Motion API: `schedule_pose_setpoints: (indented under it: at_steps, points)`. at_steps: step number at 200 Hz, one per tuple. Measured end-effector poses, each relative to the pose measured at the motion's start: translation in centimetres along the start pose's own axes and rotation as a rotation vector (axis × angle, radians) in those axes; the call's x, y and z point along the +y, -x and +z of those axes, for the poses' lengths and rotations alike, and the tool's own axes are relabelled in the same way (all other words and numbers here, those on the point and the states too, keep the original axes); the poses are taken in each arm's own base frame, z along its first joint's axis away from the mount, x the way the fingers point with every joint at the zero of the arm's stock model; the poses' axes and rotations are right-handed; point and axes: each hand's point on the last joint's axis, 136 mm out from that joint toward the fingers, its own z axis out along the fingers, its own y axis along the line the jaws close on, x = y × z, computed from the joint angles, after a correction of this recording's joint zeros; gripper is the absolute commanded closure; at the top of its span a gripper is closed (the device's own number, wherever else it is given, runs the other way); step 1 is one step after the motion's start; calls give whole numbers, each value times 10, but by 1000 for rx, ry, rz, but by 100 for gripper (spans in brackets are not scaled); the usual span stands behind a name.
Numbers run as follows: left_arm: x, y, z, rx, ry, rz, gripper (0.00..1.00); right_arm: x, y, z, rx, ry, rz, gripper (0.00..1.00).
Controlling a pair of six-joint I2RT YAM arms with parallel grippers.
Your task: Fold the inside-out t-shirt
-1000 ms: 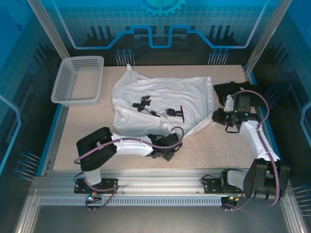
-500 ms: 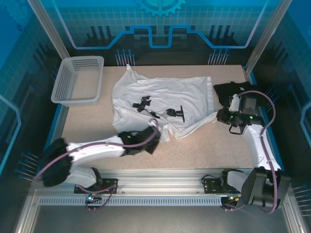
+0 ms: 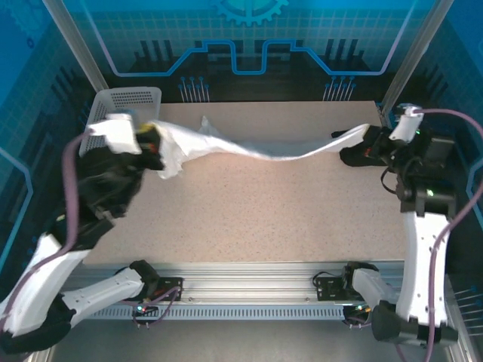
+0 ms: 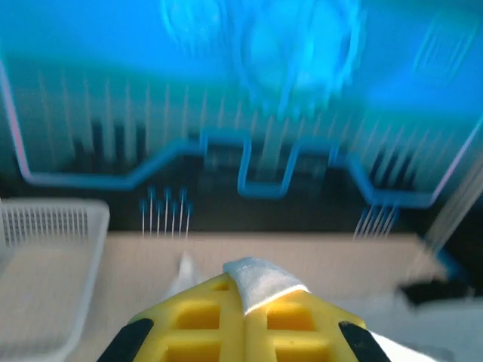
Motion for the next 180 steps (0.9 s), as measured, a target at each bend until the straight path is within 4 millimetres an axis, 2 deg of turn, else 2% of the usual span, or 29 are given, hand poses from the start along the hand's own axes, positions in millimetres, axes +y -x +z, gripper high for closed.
schedule_pose_setpoints:
  at_steps: [17,38,53,70,80,94,116,135,148,158,167,180]
  points:
    - [15,51,-35,-116,-3,-21,100,18,29,-48,-115,-10,-53,100]
    - [27,94,-65,-208,-1,-31,100,38,53,-103,-238,-11,-105,100]
    - [29,110,-67,-233,23,-17,100,50,65,-128,-302,3,-125,100]
    - [23,112,-44,-209,70,31,100,53,69,-131,-312,15,-127,100]
    - [24,106,-19,-173,128,64,100,51,68,-119,-284,18,-115,100]
    - [34,90,31,-92,201,96,100,43,69,-93,-237,18,-91,100]
    - [60,41,119,84,274,126,100,22,67,-28,-138,1,-48,100]
    - [70,-6,180,224,271,145,100,4,61,26,-60,-13,-18,100]
    - [73,-29,208,287,259,148,100,-7,55,59,-10,-21,-2,100]
    - [73,-37,223,310,249,148,100,-12,50,78,23,-24,6,100]
    - [72,-38,229,312,239,146,100,-14,48,91,43,-24,7,100]
    - [68,-31,231,297,219,142,100,-14,50,98,49,-22,1,100]
